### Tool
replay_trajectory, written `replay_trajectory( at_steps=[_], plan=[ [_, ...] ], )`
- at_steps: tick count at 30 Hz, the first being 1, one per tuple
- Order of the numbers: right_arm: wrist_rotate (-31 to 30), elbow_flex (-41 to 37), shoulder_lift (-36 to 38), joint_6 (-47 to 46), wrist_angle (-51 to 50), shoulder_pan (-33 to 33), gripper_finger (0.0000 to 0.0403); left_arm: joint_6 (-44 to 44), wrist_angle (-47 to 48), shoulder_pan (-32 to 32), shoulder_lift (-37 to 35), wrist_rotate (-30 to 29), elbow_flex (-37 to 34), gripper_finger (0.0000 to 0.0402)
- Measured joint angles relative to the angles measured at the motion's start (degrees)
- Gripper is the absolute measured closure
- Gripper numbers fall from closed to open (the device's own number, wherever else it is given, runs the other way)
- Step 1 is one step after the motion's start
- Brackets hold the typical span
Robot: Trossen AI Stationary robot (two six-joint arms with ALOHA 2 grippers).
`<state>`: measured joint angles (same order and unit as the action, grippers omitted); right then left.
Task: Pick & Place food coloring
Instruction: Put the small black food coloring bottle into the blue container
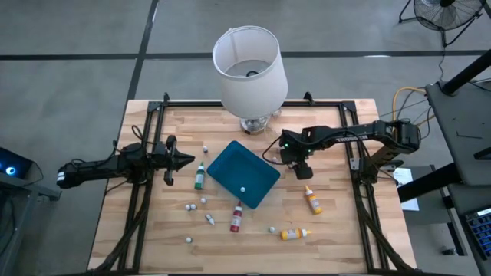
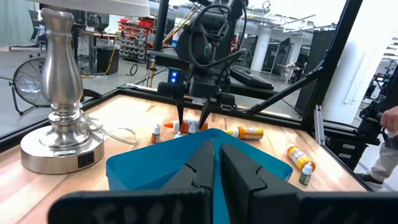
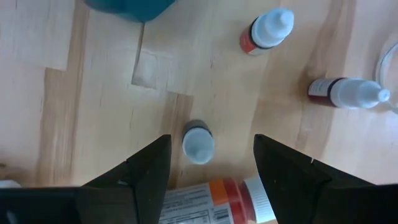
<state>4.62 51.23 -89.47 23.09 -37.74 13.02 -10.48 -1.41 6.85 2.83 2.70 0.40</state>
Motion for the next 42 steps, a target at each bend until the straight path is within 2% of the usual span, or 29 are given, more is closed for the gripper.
replay_trajectory(
  at_steps=[18, 25, 37, 42],
  plan=[
    [0.5, -1.4, 0.0, -0.4, 1.3, -1.0, 0.0193, 0.0, 0.0, 0.0, 0.0, 0.0, 0.0, 0.0402],
    [0.5, -1.4, 0.0, -0.6, 1.6, -1.0, 0.0238, 0.0, 0.0, 0.0, 0.0, 0.0, 0.0, 0.0402],
    [0.5, -1.3, 0.0, -0.6, 2.0, -1.2, 0.0349, 0.0, 0.0, 0.0, 0.0, 0.0, 0.0, 0.0402],
    [0.3, -1.3, 0.0, -0.6, 2.1, -1.5, 0.0362, 0.0, 0.0, 0.0, 0.0, 0.0, 0.0, 0.0402]
  ],
)
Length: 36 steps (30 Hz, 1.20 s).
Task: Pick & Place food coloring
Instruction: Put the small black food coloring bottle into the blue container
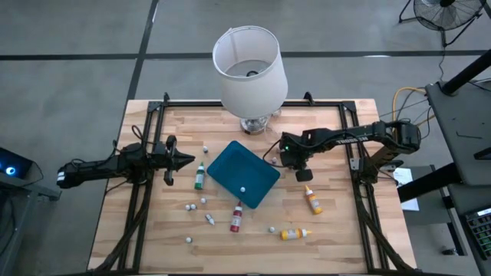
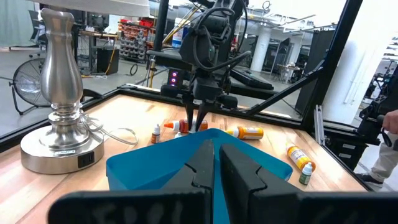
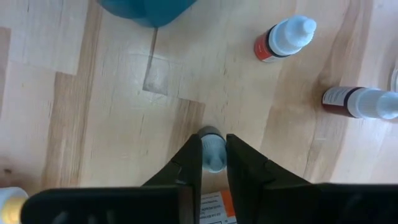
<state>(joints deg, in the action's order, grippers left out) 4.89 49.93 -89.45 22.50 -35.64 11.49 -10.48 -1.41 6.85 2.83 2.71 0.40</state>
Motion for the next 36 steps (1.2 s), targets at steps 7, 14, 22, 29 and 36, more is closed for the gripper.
replay_trajectory(
  at_steps=[7, 14, 22, 29, 36],
  plan=[
    [-0.1, 3.5, 0.0, 0.0, -3.9, -0.8, 0.0356, 0.0, 0.0, 0.0, 0.0, 0.0, 0.0, 0.0402],
    [-0.1, 12.5, 0.0, 0.0, -13.2, -0.9, 0.036, 0.0, 0.0, 0.0, 0.0, 0.0, 0.0, 0.0402],
    [0.0, 22.4, -0.3, -0.2, -18.0, -3.3, 0.0359, 0.0, 0.0, 0.0, 0.0, 0.0, 0.0, 0.0402],
    [0.1, 28.5, -3.5, -2.2, -18.4, -7.2, 0.0358, 0.0, 0.0, 0.0, 0.0, 0.0, 0.0, 0.0402],
    [0.1, 34.1, -8.8, -3.0, -18.7, -10.2, 0.0358, 0.0, 0.0, 0.0, 0.0, 0.0, 0.0, 0.0402]
  ],
)
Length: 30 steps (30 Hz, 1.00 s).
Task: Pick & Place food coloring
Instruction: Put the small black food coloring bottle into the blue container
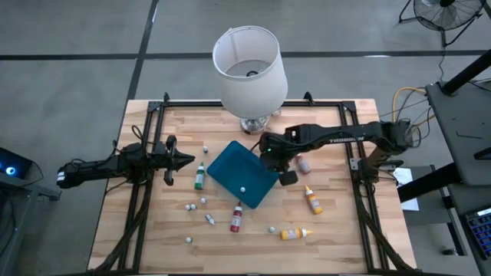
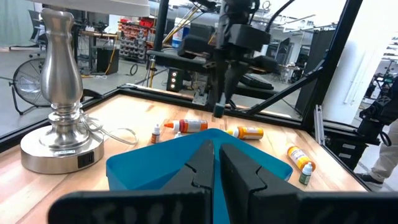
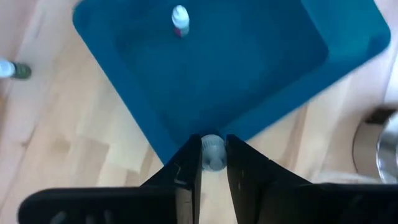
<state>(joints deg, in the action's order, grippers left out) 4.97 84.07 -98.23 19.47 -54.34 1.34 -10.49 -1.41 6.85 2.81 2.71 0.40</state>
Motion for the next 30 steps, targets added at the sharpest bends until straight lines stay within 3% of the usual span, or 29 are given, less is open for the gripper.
replay_trajectory(
  at_steps=[30],
  plan=[
    [0.2, 18.6, -18.6, 3.3, -0.8, -10.0, 0.0355, 0.0, 0.0, 0.0, 0.0, 0.0, 0.0, 0.0402]
  ],
)
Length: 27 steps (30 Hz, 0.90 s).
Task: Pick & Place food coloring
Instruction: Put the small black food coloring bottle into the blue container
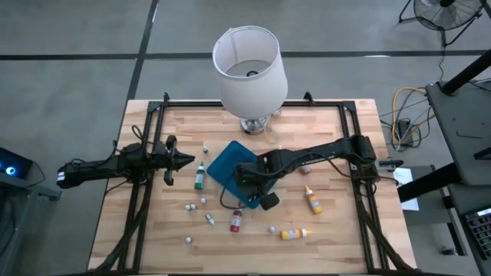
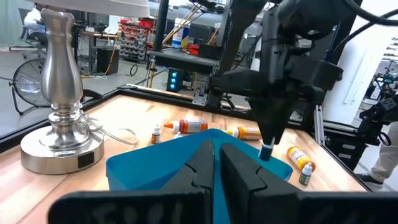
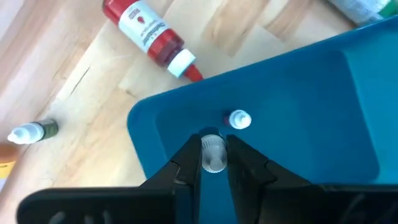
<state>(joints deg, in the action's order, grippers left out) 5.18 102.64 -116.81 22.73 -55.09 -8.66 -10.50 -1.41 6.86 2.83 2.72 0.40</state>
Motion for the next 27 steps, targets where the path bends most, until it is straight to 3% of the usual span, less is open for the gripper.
replay_trajectory(
  at_steps=[11, 27],
  plan=[
    [-0.3, -0.8, -0.3, -1.4, 0.0, -0.5, 0.0355, 0.0, 0.0, 0.0, 0.0, 0.0, 0.0, 0.0402],
    [-0.4, -0.6, -6.6, -5.0, 2.2, -0.5, 0.0355, 0.0, 0.0, 0.0, 0.0, 0.0, 0.0, 0.0402]
  ],
)
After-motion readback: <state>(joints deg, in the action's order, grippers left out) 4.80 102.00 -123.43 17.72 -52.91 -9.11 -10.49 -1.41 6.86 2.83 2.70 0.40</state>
